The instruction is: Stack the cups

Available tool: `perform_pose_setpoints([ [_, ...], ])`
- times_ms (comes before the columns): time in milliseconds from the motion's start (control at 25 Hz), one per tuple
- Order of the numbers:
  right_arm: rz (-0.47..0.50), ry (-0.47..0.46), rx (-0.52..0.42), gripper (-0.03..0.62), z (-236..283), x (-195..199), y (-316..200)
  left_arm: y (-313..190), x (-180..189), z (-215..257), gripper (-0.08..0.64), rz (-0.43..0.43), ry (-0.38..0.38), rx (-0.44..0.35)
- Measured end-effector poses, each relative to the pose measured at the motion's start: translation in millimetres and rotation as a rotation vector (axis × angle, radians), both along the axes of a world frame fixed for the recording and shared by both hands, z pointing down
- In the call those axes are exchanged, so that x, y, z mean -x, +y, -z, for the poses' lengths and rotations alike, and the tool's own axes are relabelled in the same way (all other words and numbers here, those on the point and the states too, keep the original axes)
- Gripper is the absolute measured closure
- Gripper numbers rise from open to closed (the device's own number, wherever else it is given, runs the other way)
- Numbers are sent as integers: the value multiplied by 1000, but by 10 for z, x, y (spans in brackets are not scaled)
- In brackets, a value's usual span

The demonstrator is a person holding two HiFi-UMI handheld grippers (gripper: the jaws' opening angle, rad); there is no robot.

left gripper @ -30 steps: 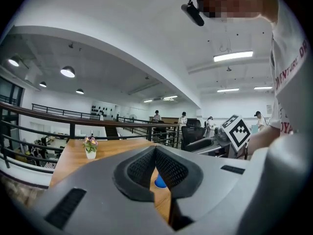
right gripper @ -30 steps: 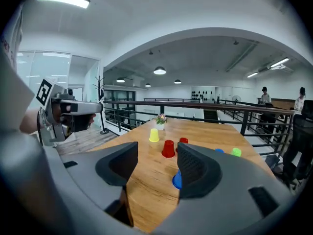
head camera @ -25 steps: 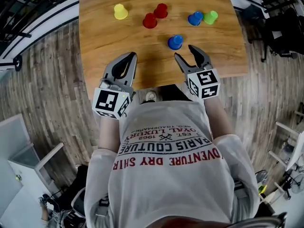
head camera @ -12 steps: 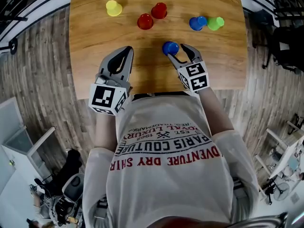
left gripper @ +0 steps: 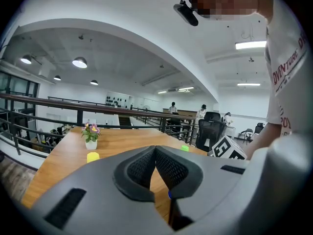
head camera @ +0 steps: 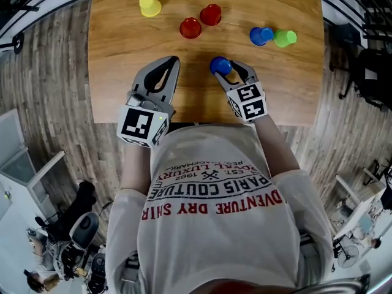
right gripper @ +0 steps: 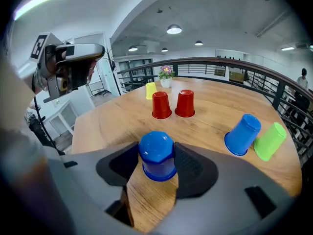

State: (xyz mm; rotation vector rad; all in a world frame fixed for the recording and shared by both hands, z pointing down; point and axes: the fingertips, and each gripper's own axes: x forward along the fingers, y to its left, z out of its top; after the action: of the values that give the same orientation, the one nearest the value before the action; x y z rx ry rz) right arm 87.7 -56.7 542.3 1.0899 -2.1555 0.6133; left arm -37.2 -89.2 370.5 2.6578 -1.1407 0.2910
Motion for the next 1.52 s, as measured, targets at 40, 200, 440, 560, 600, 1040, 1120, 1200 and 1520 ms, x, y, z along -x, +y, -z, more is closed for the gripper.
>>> perform_pose_setpoints([
  [40, 15, 2, -2, 351, 6, 12, 3, -3, 7, 13, 545, 4, 2, -3],
  [200, 53, -1, -12, 354, 73, 80, -26, -14, 94, 23, 543, 31, 4, -2],
  [440, 121, -36, -36, 356, 214, 427, -173, -10, 321, -1, 545, 82, -13, 7],
  [560, 157, -39, -48, 356, 219, 642, -236, 5, 440, -25, 543, 96, -18, 13],
  [600, 167, -43, -48, 356, 223, 722, -245, 16, 480, -36, 545, 99, -18, 17],
  [1040, 263, -52, -37, 356, 157, 1484, -261, 47, 885, -146, 544, 140, -22, 43],
  [1120, 261, -50, -40, 355, 140, 1522, -263, 49, 911, -157, 543, 139, -22, 46],
  [1200, 250, -56, -44, 354, 137, 1541, -276, 49, 932, -174, 543, 135, -23, 49],
  [1520, 175, -130, -64, 299, 226, 1521, -316, 42, 1020, -210, 543, 121, -19, 52],
])
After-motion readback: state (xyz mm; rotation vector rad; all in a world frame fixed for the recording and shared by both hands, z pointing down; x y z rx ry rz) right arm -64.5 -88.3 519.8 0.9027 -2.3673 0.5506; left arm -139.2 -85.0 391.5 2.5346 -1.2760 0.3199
